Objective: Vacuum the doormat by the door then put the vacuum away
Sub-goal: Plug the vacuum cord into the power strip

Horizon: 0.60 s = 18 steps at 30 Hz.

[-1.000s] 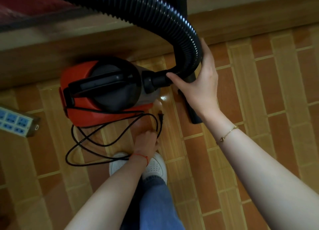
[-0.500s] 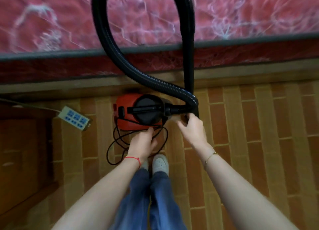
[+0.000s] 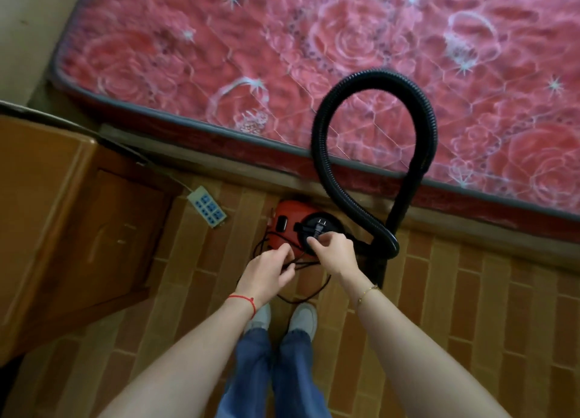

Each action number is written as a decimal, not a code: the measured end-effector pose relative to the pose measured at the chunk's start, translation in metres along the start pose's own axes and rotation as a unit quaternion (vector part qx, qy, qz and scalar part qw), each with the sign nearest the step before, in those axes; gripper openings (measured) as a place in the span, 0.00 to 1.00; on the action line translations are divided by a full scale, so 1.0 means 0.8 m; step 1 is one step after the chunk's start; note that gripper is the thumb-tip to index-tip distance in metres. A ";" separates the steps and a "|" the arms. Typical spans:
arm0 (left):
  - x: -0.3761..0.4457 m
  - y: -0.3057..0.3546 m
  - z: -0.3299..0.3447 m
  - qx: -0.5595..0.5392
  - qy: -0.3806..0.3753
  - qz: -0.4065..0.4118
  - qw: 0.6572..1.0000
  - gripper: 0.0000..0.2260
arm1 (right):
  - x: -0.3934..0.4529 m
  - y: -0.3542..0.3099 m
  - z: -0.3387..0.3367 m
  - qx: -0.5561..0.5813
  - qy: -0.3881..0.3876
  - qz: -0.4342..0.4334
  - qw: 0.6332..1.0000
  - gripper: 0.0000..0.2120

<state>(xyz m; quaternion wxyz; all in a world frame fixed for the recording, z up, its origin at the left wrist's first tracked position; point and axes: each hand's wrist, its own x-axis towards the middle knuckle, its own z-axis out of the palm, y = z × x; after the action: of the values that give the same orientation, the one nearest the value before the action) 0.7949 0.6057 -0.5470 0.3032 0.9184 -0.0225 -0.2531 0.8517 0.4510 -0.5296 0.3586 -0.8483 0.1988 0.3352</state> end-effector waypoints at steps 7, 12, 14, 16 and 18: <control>-0.035 -0.066 -0.060 -0.040 0.020 -0.051 0.998 0.05 | -0.003 -0.092 0.064 0.014 -0.021 -0.016 1.000 0.08; -0.049 -0.134 -0.091 -0.053 0.030 -0.085 0.994 0.08 | 0.002 -0.146 0.126 -0.003 -0.048 -0.037 0.998 0.11; -0.049 -0.163 -0.104 -0.041 0.056 -0.093 0.993 0.10 | 0.006 -0.169 0.148 -0.008 -0.051 -0.039 0.998 0.12; -0.050 -0.191 -0.118 -0.024 0.071 -0.110 0.991 0.12 | 0.008 -0.194 0.166 -0.017 -0.048 -0.039 0.998 0.13; -0.050 -0.218 -0.131 -0.011 0.074 -0.120 0.990 0.13 | 0.016 -0.213 0.183 -0.048 -0.052 -0.047 0.996 0.10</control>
<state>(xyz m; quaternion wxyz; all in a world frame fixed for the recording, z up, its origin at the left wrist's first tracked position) 0.7910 0.8131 -0.5560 0.2810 0.9274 0.1133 -0.2194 0.8970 0.6715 -0.5333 0.3423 -0.8545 0.1234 0.3706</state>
